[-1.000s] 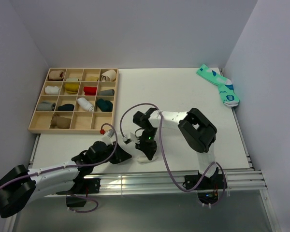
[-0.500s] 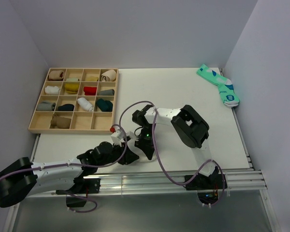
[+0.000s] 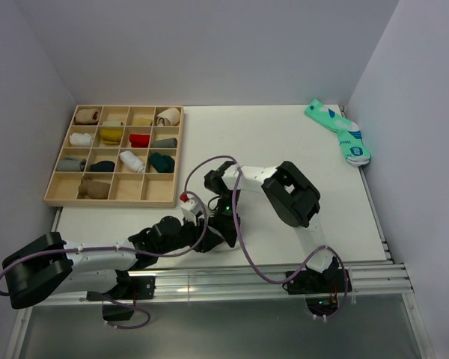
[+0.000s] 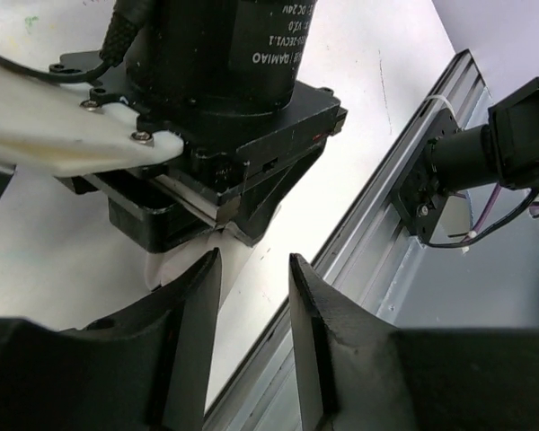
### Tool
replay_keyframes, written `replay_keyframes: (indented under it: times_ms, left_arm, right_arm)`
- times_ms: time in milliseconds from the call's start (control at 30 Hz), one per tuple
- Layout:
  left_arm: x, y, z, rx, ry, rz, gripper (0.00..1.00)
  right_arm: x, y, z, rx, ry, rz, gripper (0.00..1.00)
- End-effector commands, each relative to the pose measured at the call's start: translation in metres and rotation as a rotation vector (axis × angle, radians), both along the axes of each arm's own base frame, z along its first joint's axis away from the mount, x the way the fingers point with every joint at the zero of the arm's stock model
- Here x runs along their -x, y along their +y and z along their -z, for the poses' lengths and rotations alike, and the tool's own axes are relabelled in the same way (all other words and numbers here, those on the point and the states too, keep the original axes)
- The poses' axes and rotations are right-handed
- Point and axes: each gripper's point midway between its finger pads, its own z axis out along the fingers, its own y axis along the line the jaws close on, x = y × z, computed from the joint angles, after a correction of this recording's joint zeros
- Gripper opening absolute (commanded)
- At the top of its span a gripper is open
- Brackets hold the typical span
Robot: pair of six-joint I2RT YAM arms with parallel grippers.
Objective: Roll the socks
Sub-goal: Roll the sock at the center of the board.
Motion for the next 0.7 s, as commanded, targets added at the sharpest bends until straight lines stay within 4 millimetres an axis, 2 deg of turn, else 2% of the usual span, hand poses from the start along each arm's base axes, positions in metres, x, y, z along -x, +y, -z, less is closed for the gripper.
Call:
replay_keyframes:
  times_ms: [0, 200, 367, 667]
  left_arm:
    - [-0.001, -0.008, -0.007, 0.031, -0.065, 0.037, 0.42]
    - [-0.001, -0.012, 0.009, -0.005, -0.052, 0.046, 0.41]
    - [-0.001, -0.015, 0.012, 0.018, -0.049, 0.044, 0.41]
    - [0.004, -0.021, 0.036, -0.035, -0.006, 0.063, 0.4]
  right_arm:
    - [-0.014, -0.005, 0.021, 0.036, -0.063, -0.033, 0.06]
    - [-0.011, -0.007, 0.021, 0.041, -0.035, -0.035, 0.06]
    - [-0.01, -0.006, 0.021, 0.041, -0.024, -0.027, 0.06]
    - [-0.012, -0.006, 0.019, 0.039, -0.034, -0.023, 0.06]
